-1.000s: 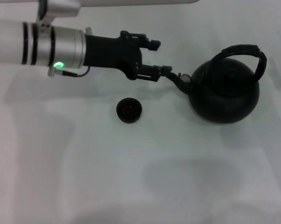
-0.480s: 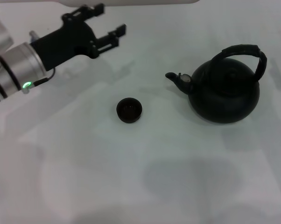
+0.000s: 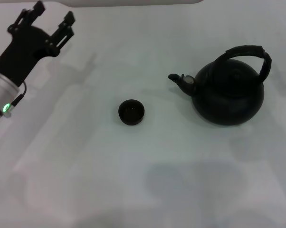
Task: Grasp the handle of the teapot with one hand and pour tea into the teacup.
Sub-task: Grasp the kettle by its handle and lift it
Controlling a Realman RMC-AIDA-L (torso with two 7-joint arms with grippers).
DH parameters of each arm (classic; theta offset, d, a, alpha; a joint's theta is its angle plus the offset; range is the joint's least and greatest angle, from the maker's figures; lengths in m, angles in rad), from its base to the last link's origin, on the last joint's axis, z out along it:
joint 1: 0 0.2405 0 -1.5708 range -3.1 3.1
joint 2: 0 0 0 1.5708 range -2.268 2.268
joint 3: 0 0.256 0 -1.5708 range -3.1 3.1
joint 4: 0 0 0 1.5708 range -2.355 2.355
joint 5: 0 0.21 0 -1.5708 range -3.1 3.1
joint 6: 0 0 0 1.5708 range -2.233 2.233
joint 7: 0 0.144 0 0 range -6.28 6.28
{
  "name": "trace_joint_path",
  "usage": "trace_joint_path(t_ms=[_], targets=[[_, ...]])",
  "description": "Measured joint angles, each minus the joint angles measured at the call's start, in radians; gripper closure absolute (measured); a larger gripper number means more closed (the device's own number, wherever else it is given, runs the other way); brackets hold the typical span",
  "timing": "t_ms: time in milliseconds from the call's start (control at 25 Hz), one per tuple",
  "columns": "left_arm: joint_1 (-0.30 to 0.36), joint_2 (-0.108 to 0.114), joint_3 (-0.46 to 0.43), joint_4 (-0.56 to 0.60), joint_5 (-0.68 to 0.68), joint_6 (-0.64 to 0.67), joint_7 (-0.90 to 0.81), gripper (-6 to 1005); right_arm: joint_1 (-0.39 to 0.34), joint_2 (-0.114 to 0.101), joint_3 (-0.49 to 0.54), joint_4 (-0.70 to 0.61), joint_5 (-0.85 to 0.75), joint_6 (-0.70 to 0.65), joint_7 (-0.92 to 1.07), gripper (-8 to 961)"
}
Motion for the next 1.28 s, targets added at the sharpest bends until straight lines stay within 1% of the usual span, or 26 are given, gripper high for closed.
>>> trace_joint_path(t_ms=[80,160,320,400,480,640,720,1040,1280], targets=[[0.022,0.0,0.0,0.005,-0.021,-0.001,0.001,222,-0.004,-0.001,-0.014,0.004,-0.009,-0.013,0.013,184],[0.038,-0.002,0.0,0.008,-0.039,-0.001,0.004,220,-0.009,-0.001,-0.017,0.02,-0.032,-0.055,0.05,184],[0.076,-0.004,0.0,0.038,-0.073,0.005,0.081,217,-0.008,-0.005,-0.018,0.084,-0.139,-0.153,0.139,184],[0.091,-0.004,-0.001,0.063,-0.098,0.005,0.131,217,-0.004,-0.007,-0.018,0.113,-0.187,-0.17,0.159,184],[0.103,-0.003,-0.001,0.085,-0.122,0.002,0.137,217,-0.004,-0.005,-0.019,0.134,-0.225,-0.172,0.166,184],[0.124,-0.006,-0.002,0.11,-0.195,0.001,0.143,217,-0.001,-0.004,-0.02,0.159,-0.293,-0.153,0.165,185],[0.127,-0.007,-0.002,0.112,-0.214,-0.001,0.145,217,0.001,-0.002,-0.016,0.161,-0.297,-0.142,0.165,185],[0.128,-0.006,-0.002,0.114,-0.219,-0.035,0.14,218,0.038,-0.001,-0.009,0.148,-0.292,-0.048,0.167,185],[0.128,-0.006,-0.002,0.121,-0.219,-0.053,0.139,218,0.051,0.0,0.005,0.117,-0.286,0.04,0.167,185]])
